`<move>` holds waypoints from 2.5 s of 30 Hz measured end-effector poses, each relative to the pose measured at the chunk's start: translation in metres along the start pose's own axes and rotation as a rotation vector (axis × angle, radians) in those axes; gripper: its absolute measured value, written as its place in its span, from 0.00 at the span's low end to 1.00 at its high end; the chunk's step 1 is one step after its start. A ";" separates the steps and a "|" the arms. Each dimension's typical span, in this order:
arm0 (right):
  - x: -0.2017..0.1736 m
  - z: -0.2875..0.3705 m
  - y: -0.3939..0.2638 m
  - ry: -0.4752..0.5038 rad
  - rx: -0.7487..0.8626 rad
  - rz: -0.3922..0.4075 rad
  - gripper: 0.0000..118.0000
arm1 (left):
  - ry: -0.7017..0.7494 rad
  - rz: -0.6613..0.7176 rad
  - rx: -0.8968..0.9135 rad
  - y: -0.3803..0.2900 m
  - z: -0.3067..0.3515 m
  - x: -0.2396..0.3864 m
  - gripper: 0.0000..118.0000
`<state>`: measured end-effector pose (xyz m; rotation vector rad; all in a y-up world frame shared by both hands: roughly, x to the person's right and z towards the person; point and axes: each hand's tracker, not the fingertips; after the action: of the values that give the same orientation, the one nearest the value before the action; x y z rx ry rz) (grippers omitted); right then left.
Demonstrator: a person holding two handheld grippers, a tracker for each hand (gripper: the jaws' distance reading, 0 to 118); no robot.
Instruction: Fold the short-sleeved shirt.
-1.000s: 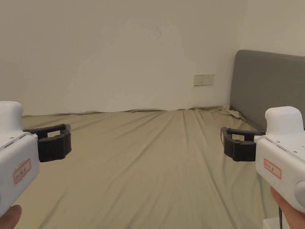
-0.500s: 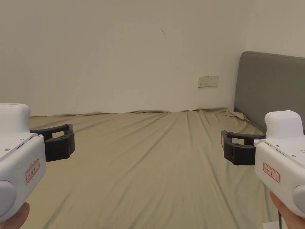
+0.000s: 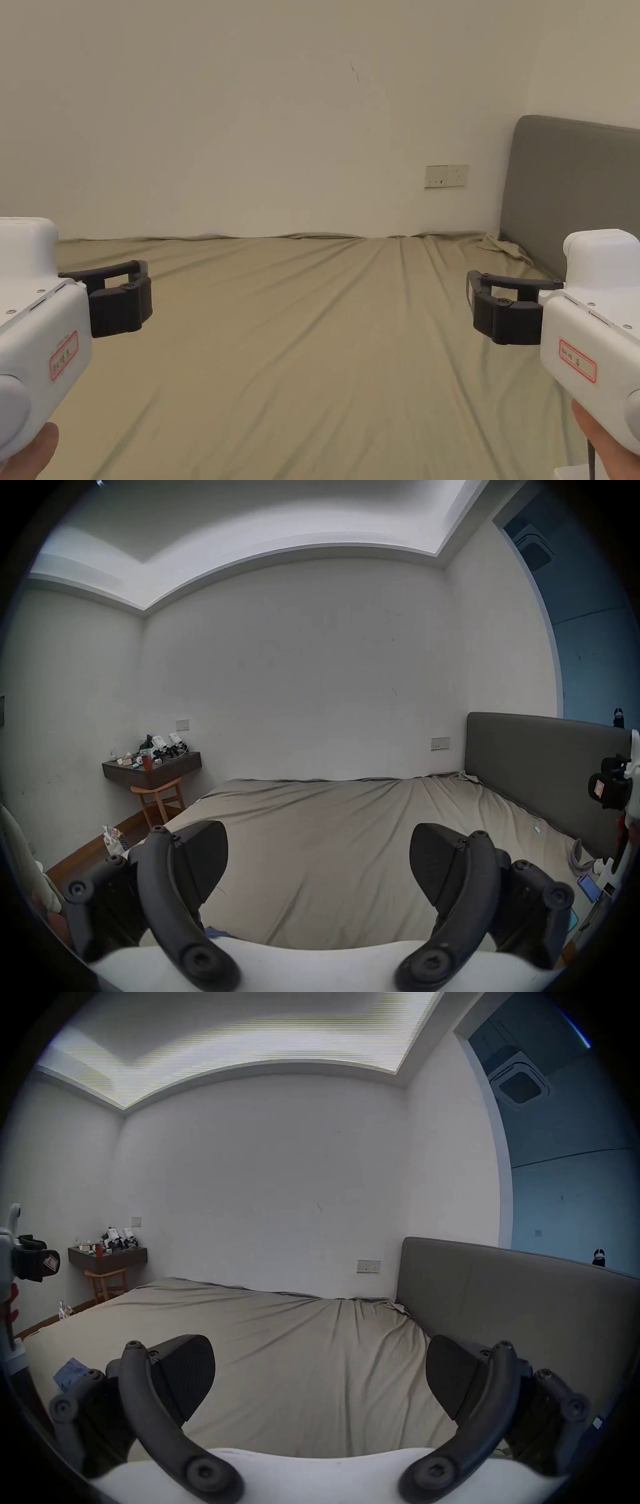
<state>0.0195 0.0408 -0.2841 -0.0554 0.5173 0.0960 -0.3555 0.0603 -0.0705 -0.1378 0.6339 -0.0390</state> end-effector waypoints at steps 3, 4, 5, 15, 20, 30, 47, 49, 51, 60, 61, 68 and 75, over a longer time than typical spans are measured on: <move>-0.001 0.000 0.000 -0.002 0.004 0.001 1.00 | 0.000 0.002 -0.003 -0.001 0.001 -0.001 0.96; -0.001 0.000 0.000 -0.004 0.004 0.003 1.00 | 0.005 -0.005 -0.003 -0.001 0.001 -0.001 0.96; -0.002 0.000 0.000 -0.006 0.005 0.004 1.00 | 0.009 -0.010 -0.003 -0.001 0.001 -0.001 0.96; -0.004 -0.001 0.001 -0.009 0.014 -0.001 1.00 | 0.028 0.009 0.012 0.000 0.003 -0.009 0.96; -0.009 0.002 0.003 0.005 0.018 0.006 1.00 | 0.028 -0.007 0.010 -0.003 0.003 -0.009 0.96; -0.014 0.001 0.000 0.028 0.005 0.029 1.00 | 0.014 -0.027 0.005 -0.007 0.005 -0.005 0.96; -0.014 -0.001 -0.003 0.001 -0.011 0.025 1.00 | 0.014 -0.006 -0.011 -0.009 0.005 -0.006 0.96; -0.015 -0.001 -0.003 -0.006 -0.011 0.036 1.00 | 0.013 -0.008 -0.010 -0.009 0.005 -0.006 0.96; -0.016 -0.001 -0.003 -0.011 -0.011 0.047 1.00 | 0.010 -0.011 -0.012 -0.009 0.004 -0.005 0.96; -0.011 -0.002 -0.007 0.000 -0.014 0.010 1.00 | 0.007 -0.008 -0.026 -0.013 0.002 -0.004 0.96; -0.010 -0.002 -0.008 -0.001 -0.015 0.009 1.00 | 0.008 -0.008 -0.028 -0.013 0.002 -0.005 0.96; -0.010 -0.002 -0.008 -0.005 -0.022 0.002 1.00 | 0.015 0.001 -0.046 -0.015 -0.003 -0.009 0.96; -0.010 -0.003 -0.008 -0.005 -0.025 0.003 1.00 | 0.012 -0.013 -0.058 -0.015 -0.005 -0.006 0.96</move>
<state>0.0108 0.0321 -0.2814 -0.0791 0.5112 0.1061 -0.3632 0.0454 -0.0689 -0.1983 0.6462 -0.0344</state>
